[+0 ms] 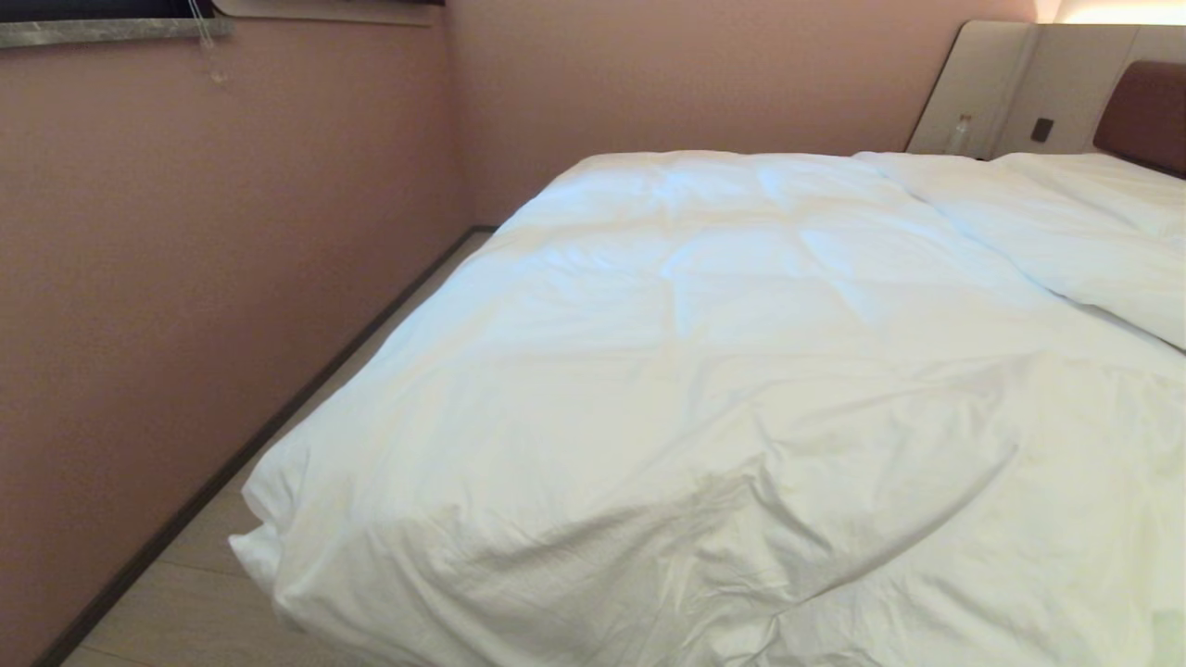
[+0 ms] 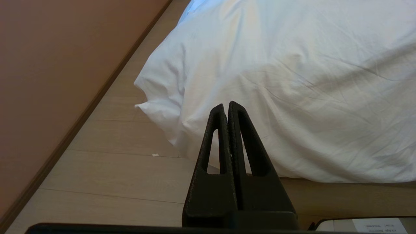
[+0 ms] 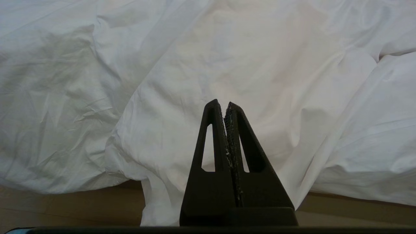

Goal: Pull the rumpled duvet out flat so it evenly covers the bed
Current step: Flatten the corners of the folded blanket

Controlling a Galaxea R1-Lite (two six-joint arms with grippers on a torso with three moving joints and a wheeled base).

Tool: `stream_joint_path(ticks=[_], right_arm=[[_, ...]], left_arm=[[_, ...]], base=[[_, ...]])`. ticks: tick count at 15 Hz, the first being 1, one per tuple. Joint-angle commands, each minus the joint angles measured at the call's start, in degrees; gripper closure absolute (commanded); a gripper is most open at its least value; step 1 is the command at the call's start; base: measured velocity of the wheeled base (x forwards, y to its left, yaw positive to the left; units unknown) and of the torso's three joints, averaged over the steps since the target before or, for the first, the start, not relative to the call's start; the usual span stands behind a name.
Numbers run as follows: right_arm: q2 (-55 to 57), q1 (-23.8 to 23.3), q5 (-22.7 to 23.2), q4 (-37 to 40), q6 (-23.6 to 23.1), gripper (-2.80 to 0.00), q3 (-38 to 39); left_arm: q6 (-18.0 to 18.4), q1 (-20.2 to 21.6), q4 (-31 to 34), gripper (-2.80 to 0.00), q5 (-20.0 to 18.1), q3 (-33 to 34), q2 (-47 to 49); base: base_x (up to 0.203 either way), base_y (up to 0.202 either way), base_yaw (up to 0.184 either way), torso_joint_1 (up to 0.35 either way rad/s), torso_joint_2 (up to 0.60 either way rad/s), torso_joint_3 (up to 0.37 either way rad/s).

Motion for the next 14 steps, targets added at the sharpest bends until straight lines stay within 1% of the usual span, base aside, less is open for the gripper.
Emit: stream_joint_path(ticks=[1,14], right_arm=[[0.0,0.0,0.0,0.0,0.0,0.00,0.0],[0.0,0.0,0.0,0.0,0.0,0.00,0.0]], left_arm=[[0.0,0.0,0.0,0.00,0.0,0.0,0.0],[0.0,0.0,0.0,0.00,0.0,0.1,0.0]], base=[[0.000,0.000,0.000,0.000,0.00,0.000],[0.000,0.000,0.000,0.000,0.00,0.000]])
